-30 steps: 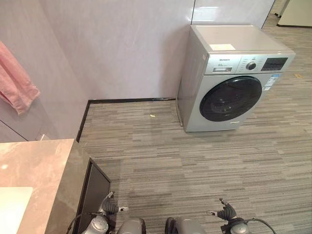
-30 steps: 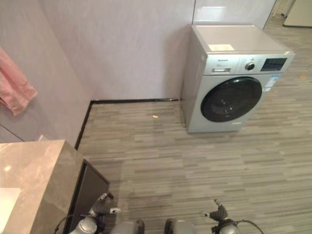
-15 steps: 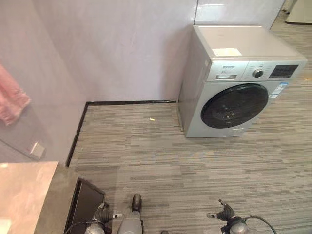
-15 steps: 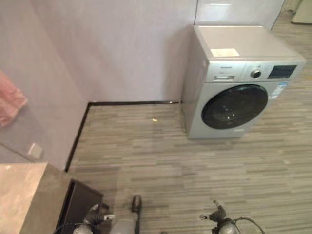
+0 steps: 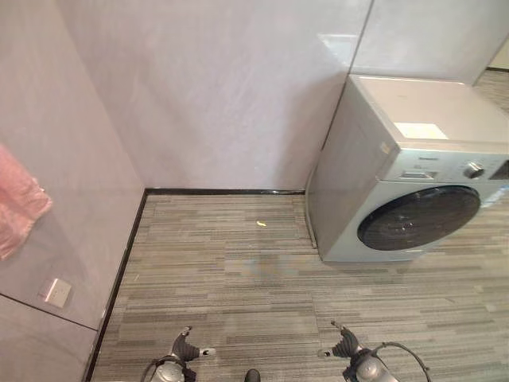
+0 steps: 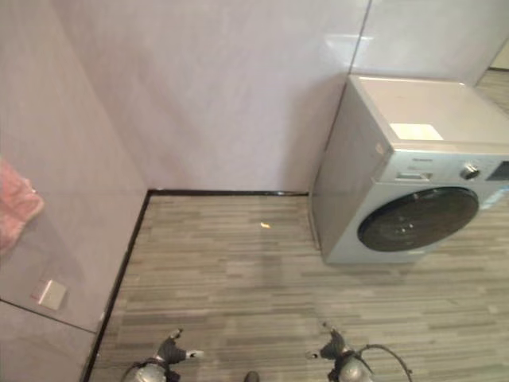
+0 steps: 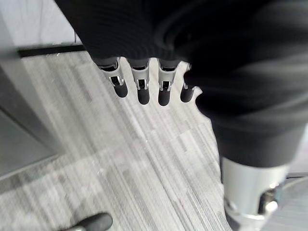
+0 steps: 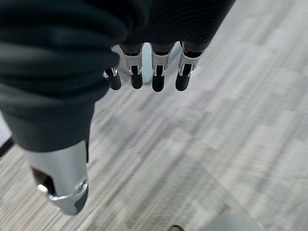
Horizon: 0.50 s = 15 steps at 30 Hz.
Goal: Put brush and paste in cup on sink, flatten towel.
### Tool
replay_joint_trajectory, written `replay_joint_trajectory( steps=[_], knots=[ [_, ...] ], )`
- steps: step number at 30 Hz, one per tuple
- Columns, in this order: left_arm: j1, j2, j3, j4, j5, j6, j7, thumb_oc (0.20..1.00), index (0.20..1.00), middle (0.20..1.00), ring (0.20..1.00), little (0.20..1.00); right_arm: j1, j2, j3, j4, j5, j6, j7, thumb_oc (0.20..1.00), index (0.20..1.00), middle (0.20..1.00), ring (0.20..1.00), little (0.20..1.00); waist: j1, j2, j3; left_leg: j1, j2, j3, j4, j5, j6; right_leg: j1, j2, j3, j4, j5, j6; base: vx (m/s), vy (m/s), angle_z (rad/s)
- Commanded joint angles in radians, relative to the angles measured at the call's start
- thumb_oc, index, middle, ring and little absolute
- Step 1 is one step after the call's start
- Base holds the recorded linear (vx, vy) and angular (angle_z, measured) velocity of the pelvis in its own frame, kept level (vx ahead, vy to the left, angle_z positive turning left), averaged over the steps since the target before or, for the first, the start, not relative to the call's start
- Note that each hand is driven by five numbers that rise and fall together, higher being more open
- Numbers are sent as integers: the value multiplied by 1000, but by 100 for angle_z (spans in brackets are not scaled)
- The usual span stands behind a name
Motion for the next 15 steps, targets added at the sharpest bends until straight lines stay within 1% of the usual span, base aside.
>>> replay_joint_trajectory(
  steps=[1, 2, 3, 4, 6, 7, 8, 9, 10, 11, 12, 15],
  knots=[
    [38, 112, 56, 10, 50, -3, 5, 1000, 1000, 1000, 1000, 1000, 16, -32, -21, -21, -13, -31, -11, 1000, 1000, 1000, 1000, 1000, -29, -32, 26, -15, 61, 42, 11, 7, -96, 81, -32, -48, -442, 250, 40, 148, -11, 31],
    [35, 110, 52, 9, 52, -4, 5, 1000, 1000, 1000, 1000, 1000, 19, -31, -21, -17, -8, -32, -13, 1000, 1000, 1000, 1000, 1000, -35, -33, 31, -6, 56, 28, 12, 5, -99, 63, -22, -30, -483, 255, 46, 312, -39, 41],
    [18, 104, 46, 17, 63, -10, 10, 1000, 1000, 1000, 1000, 1000, 22, -35, -27, -29, -7, -32, -21, 1000, 1000, 1000, 1000, 1000, -54, -46, 48, 26, 37, 3, 28, -22, -108, 17, -38, 2, -667, 336, 82, 402, -43, 35],
    [14, 100, 46, 22, 65, -12, 11, 1000, 1000, 1000, 1000, 1000, 21, -36, -30, -23, -5, -31, -20, 1000, 1000, 1000, 1000, 1000, -61, -42, 55, 42, 37, -7, 35, -34, -110, 9, -40, 14, -704, 363, 92, 437, -53, 24],
    [11, 96, 46, 22, 69, -14, 13, 1000, 1000, 1000, 1000, 1000, 26, -37, -33, -21, -5, -28, -16, 1000, 1000, 1000, 1000, 1000, -71, -43, 60, 63, 27, -33, 55, -54, -114, -14, -43, 59, -752, 399, 106, 380, -61, 69],
    [11, 94, 59, 28, 62, -12, 17, 1000, 1000, 1000, 1000, 1000, 28, -37, -33, -27, 0, -26, -6, 1000, 1000, 1000, 1000, 1000, -70, -57, 60, 90, 12, -68, 81, -86, -116, -19, -41, 74, -758, 425, 117, 379, -84, 82],
    [11, 94, 59, 28, 62, -12, 17, 1000, 1000, 1000, 1000, 1000, 28, -37, -33, -27, 0, -26, -6, 1000, 1000, 1000, 1000, 1000, -71, -56, 61, 91, 13, -69, 83, -87, -116, -17, -41, 72, -758, 424, 117, 386, -119, 39],
    [14, 94, 62, 32, 62, -9, 17, 1000, 1000, 1000, 1000, 1000, 29, -39, -27, -36, -1, -27, 0, 1000, 1000, 1000, 1000, 1000, -71, -63, 56, 103, 12, -82, 85, -101, -117, -9, -30, 86, -750, 417, 112, 283, -129, 51],
    [15, 93, 64, 44, 64, -8, 18, 1000, 1000, 1000, 1000, 1000, 32, -40, -28, -27, 1, -29, 0, 1000, 1000, 1000, 1000, 1000, -72, -71, 46, 119, 15, -109, 97, -118, -122, -5, -9, 126, -721, 401, 101, 284, -130, 67],
    [15, 92, 64, 44, 64, -9, 18, 1000, 1000, 1000, 1000, 1000, 32, -40, -28, -26, 1, -29, 0, 1000, 1000, 1000, 1000, 1000, -72, -69, 46, 120, 17, -109, 98, -120, -122, -5, -8, 126, -719, 399, 101, 293, -152, 83],
    [15, 93, 70, 48, 57, -6, 23, 1000, 1000, 1000, 1000, 1000, 33, -40, -24, -27, -1, -30, 1, 1000, 1000, 1000, 1000, 1000, -69, -72, 40, 134, 26, -120, 100, -118, -128, -4, 6, 124, -701, 388, 94, 181, -125, 88],
    [19, 92, 81, 45, 32, -3, 27, 1000, 1000, 1000, 1000, 1000, 40, -48, -16, -25, -11, -30, 4, 1000, 1000, 1000, 1000, 1000, -66, -70, 19, 153, 58, -171, 108, -112, -146, 11, 31, 86, -657, 341, 72, 294, -217, 54]
  ],
)
